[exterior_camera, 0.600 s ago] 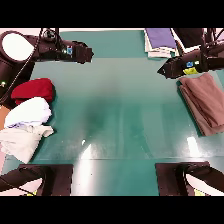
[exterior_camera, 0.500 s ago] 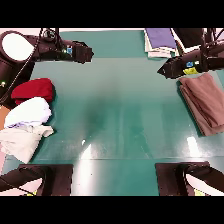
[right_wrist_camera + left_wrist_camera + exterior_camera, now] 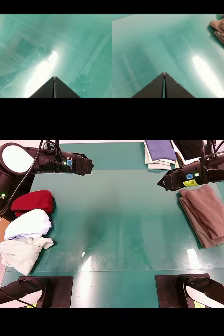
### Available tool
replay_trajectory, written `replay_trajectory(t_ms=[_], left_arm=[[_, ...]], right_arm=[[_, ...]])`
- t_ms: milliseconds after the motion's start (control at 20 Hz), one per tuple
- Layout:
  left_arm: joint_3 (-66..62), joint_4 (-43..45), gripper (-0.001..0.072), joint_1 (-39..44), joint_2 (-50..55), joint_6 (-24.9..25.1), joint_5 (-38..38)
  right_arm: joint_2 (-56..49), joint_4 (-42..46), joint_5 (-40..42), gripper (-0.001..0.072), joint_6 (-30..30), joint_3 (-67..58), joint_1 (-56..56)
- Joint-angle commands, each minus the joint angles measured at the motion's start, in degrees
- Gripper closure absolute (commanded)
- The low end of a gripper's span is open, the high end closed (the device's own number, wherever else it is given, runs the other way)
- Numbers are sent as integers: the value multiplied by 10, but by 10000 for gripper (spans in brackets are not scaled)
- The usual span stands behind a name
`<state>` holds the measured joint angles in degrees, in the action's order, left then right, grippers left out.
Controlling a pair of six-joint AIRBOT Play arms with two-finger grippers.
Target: Fold the shirts.
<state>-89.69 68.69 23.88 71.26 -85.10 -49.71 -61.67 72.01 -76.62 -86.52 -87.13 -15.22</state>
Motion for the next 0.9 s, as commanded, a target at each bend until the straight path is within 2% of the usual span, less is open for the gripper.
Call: replay_trajectory(t_ms=[0, 100, 150, 200, 250, 350, 600, 850], left_arm=[[-1, -1, 683, 0, 0, 6, 10], [-1, 78, 678, -13, -2, 39, 14], [-1, 148, 393, -32, -2, 12, 6], [0, 212, 50, -57, -1, -35, -9], [0, 263, 40, -86, 0, -70, -23], [2, 310, 36, -157, 10, -91, -47], [80, 309, 35, -294, 67, -92, -59], [133, 308, 35, -336, 160, -90, -50]], right_arm=[[0, 0, 0, 692, 0, 0, 0], [0, 0, 0, 692, 0, 0, 0], [0, 0, 0, 692, 0, 0, 0], [0, 0, 0, 692, 0, 0, 0], [0, 0, 0, 692, 0, 0, 0], [-1, 0, 1, 692, 0, 0, 0], [-1, 0, 2, 692, 0, 0, 0], [-1, 0, 5, 692, 0, 0, 0]])
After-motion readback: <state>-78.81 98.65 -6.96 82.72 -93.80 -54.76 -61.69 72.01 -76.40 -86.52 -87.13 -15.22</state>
